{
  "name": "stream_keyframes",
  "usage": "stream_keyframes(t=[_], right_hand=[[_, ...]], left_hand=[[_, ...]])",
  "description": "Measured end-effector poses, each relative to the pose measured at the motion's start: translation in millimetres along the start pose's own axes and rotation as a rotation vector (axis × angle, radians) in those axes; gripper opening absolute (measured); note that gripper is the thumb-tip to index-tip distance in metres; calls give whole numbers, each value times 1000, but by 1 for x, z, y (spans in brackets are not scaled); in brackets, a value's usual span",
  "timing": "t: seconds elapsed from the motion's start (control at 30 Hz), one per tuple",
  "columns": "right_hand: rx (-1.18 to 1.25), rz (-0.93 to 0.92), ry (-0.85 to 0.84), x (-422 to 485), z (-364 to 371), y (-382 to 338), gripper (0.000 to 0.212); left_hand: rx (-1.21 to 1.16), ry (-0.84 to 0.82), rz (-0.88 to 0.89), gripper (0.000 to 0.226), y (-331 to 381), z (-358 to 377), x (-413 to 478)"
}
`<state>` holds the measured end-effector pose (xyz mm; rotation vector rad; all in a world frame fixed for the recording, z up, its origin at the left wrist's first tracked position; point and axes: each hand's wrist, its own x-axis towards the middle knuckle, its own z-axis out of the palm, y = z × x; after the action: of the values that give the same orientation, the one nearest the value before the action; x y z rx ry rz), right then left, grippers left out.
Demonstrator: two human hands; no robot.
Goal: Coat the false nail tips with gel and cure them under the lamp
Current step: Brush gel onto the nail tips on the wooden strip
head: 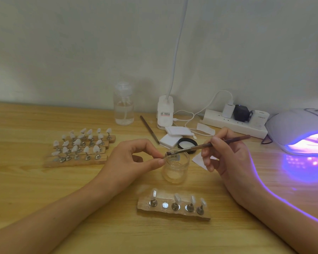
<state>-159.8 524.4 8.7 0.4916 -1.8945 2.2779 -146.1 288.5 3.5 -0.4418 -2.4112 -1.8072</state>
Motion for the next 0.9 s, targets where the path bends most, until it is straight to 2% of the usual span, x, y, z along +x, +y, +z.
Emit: stream_keyframes(t=[0.13, 0.23, 0.33, 0.47, 0.6, 0.73, 0.9], right_hand=[[-25, 21, 57, 1, -3, 3, 17], [50, 12, 11, 2, -2, 2, 21], [3, 25, 6, 1, -1, 4, 19], [49, 46, 59, 2, -3, 4, 28], [19, 17, -13, 1, 0, 3, 16], [7, 23, 63, 0, -3, 4, 22], [20, 10, 7, -1, 0, 2, 20]], left_hand=[[-10, -4, -5, 25, -1, 0, 1], [-24, -25, -5, 23, -1, 0, 1], [-35, -22, -8, 22, -1, 0, 1], [-37, -24, -8, 24, 0, 0, 1], [-31, -22, -9, 21, 1, 0, 1], [-30, -20, -7, 21, 1, 0, 1], [-20, -25, -12, 18, 1, 0, 1]])
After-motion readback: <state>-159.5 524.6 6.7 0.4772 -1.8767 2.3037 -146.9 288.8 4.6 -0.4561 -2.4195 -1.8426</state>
